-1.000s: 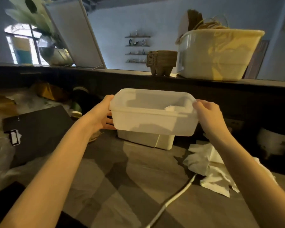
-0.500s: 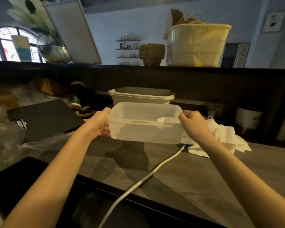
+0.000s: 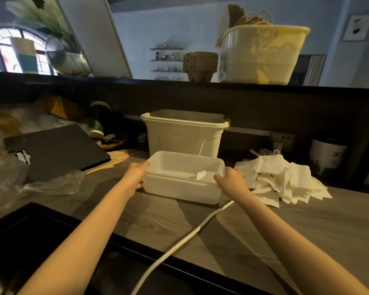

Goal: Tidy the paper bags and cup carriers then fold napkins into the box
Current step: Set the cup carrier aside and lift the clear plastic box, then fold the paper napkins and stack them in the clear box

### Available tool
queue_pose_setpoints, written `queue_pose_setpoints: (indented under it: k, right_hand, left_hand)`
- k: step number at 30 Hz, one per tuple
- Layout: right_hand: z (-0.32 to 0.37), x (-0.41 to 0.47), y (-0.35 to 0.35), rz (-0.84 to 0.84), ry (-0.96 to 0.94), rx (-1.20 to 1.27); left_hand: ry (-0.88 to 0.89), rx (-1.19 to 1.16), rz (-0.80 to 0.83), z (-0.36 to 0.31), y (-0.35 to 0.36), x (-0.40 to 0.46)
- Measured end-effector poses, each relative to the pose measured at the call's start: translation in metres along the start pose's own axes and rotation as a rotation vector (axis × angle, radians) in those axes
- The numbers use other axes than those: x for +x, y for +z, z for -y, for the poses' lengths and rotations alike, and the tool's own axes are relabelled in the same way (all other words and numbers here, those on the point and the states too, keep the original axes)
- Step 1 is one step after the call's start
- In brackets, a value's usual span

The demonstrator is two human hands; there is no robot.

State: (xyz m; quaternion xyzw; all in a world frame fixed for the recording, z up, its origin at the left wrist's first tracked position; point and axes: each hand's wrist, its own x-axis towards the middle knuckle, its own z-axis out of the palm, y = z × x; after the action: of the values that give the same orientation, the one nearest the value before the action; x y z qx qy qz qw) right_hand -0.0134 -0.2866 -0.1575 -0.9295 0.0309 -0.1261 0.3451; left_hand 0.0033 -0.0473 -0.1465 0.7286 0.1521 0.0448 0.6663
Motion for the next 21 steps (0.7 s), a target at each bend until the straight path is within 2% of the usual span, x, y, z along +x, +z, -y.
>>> queue_pose_setpoints:
  k: [4,8,10,13,17,21]
  right_hand:
    - [-0.004,0.008,-0.001,0.051,-0.013,-0.037]
    - [-0.01,0.01,-0.016,0.006,-0.031,-0.034]
    - [-0.011,0.008,-0.032,-0.044,-0.041,-0.028]
    - [-0.017,0.002,-0.058,-0.101,-0.104,-0.034]
    - [-0.032,-0.007,-0.089,-0.227,-0.111,-0.068]
    - [-0.058,-0.005,-0.112,-0.372,-0.066,-0.208]
  left_hand:
    - [0.059,0.083,-0.019,0.002,0.007,0.001]
    - [0.314,0.377,-0.218,0.0,0.012,0.0]
    - [0.441,0.421,-0.263,-0.012,0.021,-0.008]
    - [0.578,0.284,-0.14,-0.033,0.047,-0.026]
    - [0.605,0.139,0.089,-0.049,0.093,-0.052]
    - [0.616,0.114,0.227,-0.051,0.146,-0.066]
